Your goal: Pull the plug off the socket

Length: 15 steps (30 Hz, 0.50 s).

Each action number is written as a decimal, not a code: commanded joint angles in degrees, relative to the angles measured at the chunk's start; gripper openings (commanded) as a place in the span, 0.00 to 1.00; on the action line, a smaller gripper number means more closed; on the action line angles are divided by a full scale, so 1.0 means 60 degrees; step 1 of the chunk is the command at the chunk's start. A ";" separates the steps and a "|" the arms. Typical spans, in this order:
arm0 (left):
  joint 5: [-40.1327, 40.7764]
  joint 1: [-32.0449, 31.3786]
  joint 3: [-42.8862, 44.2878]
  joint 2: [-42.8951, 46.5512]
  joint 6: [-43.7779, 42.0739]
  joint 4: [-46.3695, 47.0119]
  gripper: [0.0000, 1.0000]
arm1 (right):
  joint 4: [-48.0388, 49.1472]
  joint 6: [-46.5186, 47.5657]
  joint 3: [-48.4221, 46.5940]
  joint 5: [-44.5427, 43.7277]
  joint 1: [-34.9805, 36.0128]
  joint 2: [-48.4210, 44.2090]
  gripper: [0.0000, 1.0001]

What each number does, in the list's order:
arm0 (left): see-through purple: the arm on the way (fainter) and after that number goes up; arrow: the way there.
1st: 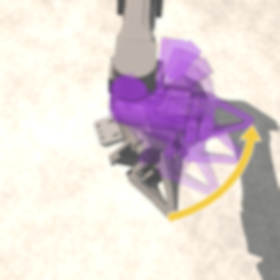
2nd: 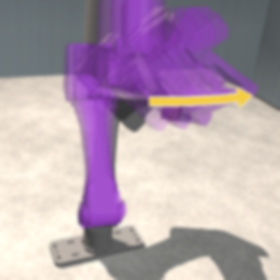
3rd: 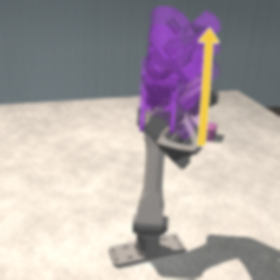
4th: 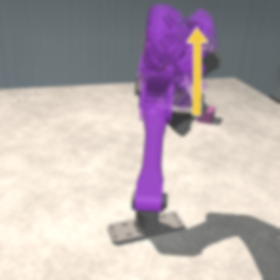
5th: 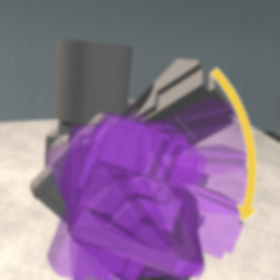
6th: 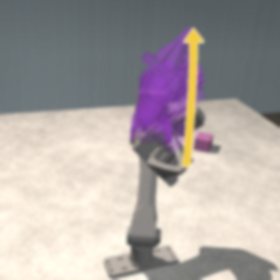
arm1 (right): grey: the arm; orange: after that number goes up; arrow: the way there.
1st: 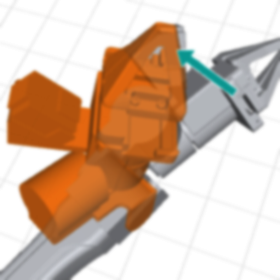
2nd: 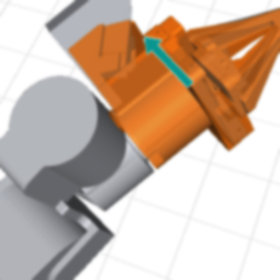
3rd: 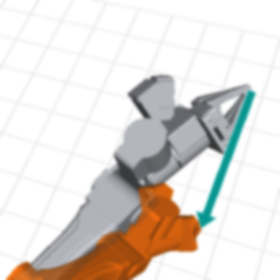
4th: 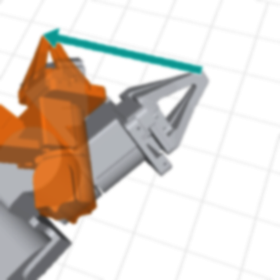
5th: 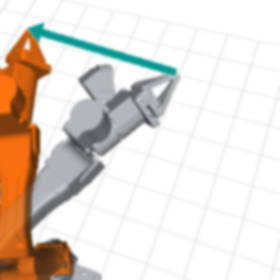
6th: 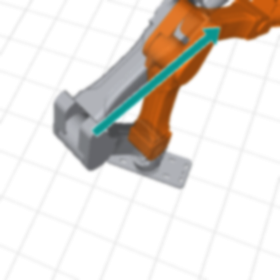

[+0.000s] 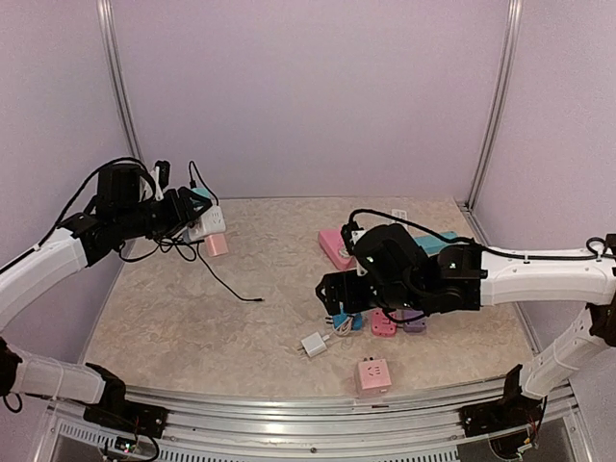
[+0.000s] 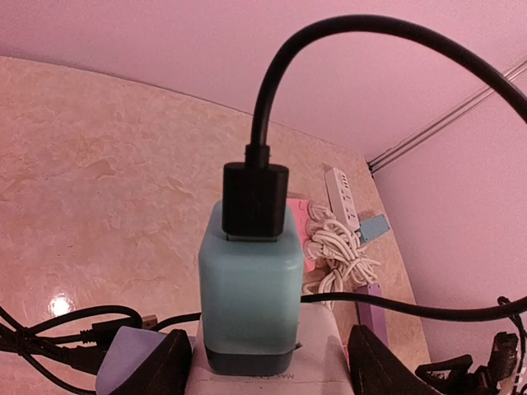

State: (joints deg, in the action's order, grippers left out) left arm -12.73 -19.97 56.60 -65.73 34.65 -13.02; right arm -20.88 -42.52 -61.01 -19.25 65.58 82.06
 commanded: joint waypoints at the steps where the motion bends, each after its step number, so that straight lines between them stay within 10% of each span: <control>1: -0.0125 0.0034 0.0054 -0.0053 0.1169 0.1575 0.24 | 0.1245 0.1384 -0.1073 -0.0729 0.0562 0.0588 0.90; 15: -0.1300 0.0057 -0.0771 0.0417 0.1047 0.2082 0.24 | 0.3092 0.2022 -0.4034 0.1074 0.0540 0.3772 0.92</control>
State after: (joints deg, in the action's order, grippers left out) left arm -17.19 -19.90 51.83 -66.22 41.36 -6.39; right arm -4.56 -31.68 -80.16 -16.95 69.14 101.82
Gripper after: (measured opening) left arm 0.604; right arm 0.918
